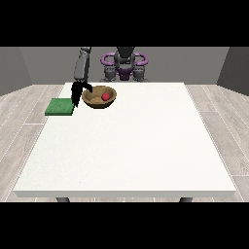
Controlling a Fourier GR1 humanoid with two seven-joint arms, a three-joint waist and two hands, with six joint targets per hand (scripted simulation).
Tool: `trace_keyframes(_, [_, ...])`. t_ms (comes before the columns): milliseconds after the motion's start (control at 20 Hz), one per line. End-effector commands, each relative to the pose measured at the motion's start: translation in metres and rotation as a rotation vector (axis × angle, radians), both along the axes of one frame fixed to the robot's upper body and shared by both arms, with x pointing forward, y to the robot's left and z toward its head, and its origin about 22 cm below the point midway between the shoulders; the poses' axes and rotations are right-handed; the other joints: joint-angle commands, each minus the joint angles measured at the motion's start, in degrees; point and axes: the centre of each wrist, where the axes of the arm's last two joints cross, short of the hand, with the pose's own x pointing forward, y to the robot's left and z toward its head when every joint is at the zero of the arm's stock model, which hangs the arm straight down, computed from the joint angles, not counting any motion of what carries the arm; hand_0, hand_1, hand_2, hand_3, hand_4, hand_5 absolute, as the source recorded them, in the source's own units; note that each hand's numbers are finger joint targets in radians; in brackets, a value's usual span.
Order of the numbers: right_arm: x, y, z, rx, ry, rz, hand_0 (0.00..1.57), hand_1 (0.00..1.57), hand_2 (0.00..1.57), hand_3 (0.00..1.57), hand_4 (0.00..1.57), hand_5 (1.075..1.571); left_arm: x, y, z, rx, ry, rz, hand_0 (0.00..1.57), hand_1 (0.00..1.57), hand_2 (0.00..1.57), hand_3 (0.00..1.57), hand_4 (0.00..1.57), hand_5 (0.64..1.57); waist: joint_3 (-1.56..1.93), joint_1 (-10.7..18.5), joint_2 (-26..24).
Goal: Pick the cup and pour the ball into the bowl, then pick the bowl and place it on the pad
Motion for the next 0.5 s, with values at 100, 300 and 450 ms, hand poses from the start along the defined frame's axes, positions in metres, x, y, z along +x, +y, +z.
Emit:
trace_keyframes(100, [-0.001,0.012,-0.012,0.014,0.141,-0.099,0.0,0.0,0.0,0.0,0.62,1.568,-0.007,0.011,0.019,0.009,-0.058,-0.029,0.0,0.0,0.0,0.0,1.02,1.54,1.9,3.58,4.32])
trace_keyframes(300, [-0.026,-0.032,-0.012,-0.118,0.26,-0.173,1.57,1.57,1.57,1.55,0.91,1.47,-0.011,0.015,0.041,0.012,-0.106,-0.034,0.0,0.0,0.0,0.0,1.02,1.537,1.83,3.88,6.66])
trace_keyframes(450, [-0.027,-0.043,0.001,-0.214,0.248,-0.211,1.57,1.57,1.57,1.57,0.9,1.495,-0.01,0.016,0.033,-0.018,-0.11,-0.044,0.0,0.0,0.0,0.0,1.07,1.523,1.72,3.83,7.8])
